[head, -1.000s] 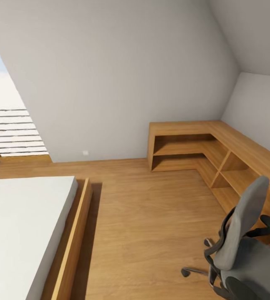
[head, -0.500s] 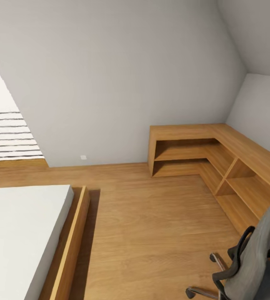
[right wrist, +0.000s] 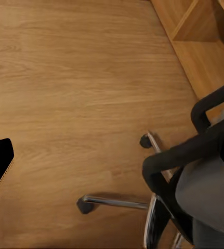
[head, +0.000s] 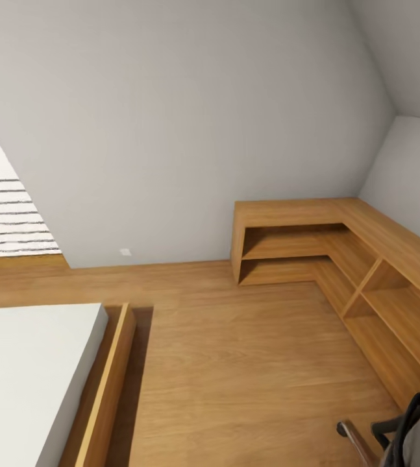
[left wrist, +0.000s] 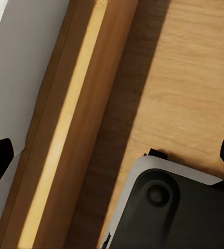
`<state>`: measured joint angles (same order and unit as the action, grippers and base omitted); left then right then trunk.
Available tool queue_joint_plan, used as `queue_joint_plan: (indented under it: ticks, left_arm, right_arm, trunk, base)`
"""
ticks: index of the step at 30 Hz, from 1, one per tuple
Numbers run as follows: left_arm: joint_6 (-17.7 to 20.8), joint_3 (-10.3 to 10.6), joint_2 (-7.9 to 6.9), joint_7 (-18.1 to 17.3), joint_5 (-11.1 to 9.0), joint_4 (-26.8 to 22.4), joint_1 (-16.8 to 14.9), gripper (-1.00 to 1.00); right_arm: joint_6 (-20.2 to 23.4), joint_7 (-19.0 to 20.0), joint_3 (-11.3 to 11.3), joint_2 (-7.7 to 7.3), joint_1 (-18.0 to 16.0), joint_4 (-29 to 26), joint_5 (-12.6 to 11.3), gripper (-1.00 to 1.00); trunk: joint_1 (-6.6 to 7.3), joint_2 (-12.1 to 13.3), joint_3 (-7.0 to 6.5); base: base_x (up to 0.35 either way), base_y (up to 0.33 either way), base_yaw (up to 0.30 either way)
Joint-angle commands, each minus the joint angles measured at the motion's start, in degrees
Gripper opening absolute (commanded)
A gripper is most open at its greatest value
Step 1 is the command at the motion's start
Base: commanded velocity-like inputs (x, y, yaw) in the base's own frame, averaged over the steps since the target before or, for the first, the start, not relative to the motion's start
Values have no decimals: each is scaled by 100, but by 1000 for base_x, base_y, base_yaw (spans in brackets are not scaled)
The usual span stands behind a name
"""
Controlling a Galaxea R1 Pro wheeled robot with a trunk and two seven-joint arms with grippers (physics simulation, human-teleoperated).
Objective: In the bedroom, organize the workspace by keeping the computer under the desk, ensuring the monitor is on the desk, placing the keyboard on the desk next to the monitor, placing the mouse on the desk next to the keyboard, moving the folder from the swivel chair onto the desk next to the mouse, stacking the notebook on top of the folder with the pen on top of the notebook, and positioning the swivel chair next to the desk.
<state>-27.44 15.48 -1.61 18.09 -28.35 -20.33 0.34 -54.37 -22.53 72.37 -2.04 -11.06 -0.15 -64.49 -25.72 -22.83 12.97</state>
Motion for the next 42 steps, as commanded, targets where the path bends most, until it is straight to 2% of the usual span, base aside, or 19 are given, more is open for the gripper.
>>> queue_joint_plan:
  ticks: [1,16,42]
  left_arm:
    - [-7,48,-6,46,-27,-14,1,100]
    - [-6,48,-6,46,-28,19,1,100]
    - [-5,42,-15,46,-31,29,1,100]
  right_arm:
    - [-3,-48,51,2,-2,-2,-1,100]
    - [-2,-45,101,59,-2,-2,3,100]
    - [-3,-50,100,63,-3,-2,-2,100]
  trunk:
    - [-7,-9,9]
    - [-7,-9,9]
    - [-7,-9,9]
  base:
    - [331,0,0]
    - [331,0,0]
    - [331,0,0]
